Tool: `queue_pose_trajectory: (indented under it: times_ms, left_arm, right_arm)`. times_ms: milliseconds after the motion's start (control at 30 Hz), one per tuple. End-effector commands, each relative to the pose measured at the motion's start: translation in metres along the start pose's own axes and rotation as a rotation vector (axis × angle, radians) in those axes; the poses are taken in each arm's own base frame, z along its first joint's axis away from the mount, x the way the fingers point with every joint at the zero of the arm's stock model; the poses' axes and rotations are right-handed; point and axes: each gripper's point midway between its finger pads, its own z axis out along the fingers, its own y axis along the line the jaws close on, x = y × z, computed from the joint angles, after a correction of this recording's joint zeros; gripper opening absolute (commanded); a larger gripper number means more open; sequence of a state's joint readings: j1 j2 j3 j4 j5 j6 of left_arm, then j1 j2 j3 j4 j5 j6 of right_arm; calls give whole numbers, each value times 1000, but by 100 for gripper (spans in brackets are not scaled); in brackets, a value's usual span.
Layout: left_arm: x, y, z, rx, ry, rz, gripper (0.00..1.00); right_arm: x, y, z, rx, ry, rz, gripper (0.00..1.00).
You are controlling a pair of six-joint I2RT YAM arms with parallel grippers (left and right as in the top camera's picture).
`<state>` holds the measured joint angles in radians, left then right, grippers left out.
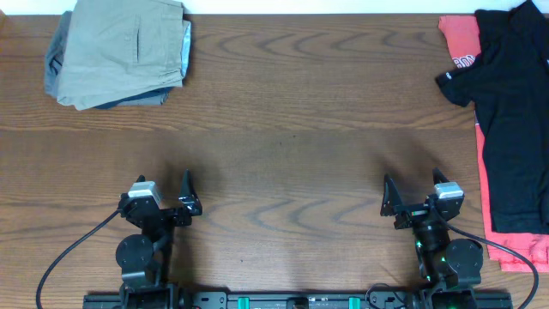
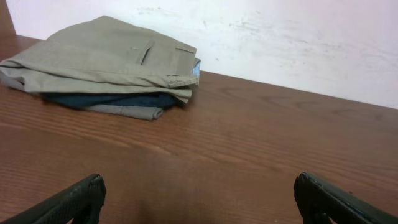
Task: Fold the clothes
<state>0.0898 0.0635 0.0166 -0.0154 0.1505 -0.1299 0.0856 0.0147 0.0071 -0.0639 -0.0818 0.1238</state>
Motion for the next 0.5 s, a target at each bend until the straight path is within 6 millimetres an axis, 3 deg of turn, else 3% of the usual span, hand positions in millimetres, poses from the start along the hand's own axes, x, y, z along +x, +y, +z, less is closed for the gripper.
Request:
queue_pose_trajectory:
  times_ms: [0, 467]
  left_arm:
    - [16, 1, 1, 2, 55, 0, 98]
    - [16, 1, 1, 2, 55, 0, 98]
  right_arm:
    - [2, 0, 0, 2, 4, -13, 99]
    - [2, 0, 0, 2, 4, -13, 99]
